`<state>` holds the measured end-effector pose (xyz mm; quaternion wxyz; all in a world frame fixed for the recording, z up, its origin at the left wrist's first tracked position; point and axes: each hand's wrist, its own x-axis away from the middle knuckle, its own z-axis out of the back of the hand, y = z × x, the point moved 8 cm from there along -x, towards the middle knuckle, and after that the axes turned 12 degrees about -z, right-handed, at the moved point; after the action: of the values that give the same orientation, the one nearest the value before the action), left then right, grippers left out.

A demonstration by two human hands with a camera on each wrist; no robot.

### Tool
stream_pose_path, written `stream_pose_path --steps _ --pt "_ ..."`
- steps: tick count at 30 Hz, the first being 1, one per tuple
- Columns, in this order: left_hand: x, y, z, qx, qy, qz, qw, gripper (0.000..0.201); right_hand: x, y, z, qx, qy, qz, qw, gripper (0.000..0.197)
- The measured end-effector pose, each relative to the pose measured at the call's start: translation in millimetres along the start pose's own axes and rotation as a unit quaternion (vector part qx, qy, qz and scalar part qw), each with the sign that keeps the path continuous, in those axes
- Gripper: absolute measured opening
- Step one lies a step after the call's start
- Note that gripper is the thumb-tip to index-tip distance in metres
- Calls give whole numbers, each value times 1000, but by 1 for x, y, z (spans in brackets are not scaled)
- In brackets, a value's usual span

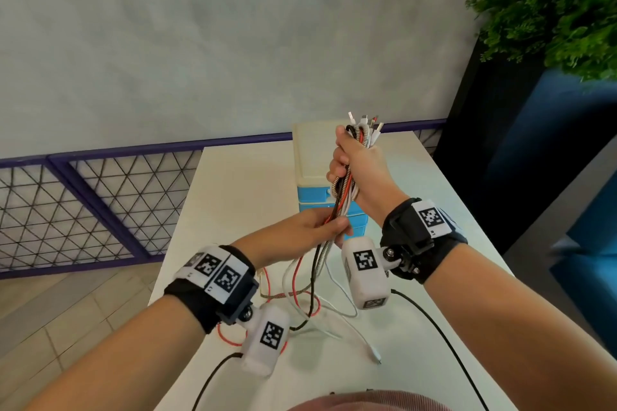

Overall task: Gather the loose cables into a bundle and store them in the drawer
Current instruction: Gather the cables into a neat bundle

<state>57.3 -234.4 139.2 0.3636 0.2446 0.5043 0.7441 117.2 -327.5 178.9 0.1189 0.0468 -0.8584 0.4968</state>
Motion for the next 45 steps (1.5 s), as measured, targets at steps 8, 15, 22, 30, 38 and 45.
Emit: stream_pose_path --steps 8,15,22,30,38,45 --pt "9 -20 -5 161 81 -5 984 39 -1 -17 12 -62 17 19 998 31" --pt "28 -43 -6 308 44 107 944 44 -6 -26 30 -70 15 29 997 31" --pt "22 -30 27 -30 24 70 997 30 -9 -10 26 84 -1 -6 996 25" --pt "10 14 51 -360 60 -2 931 25 4 35 13 331 -74 -104 935 22" --pt "8 21 56 -301 57 -26 952 8 28 74 -10 198 -234 -269 913 38" --pt "15 24 60 -220 155 -30 963 19 36 65 -11 221 -246 -254 909 40"
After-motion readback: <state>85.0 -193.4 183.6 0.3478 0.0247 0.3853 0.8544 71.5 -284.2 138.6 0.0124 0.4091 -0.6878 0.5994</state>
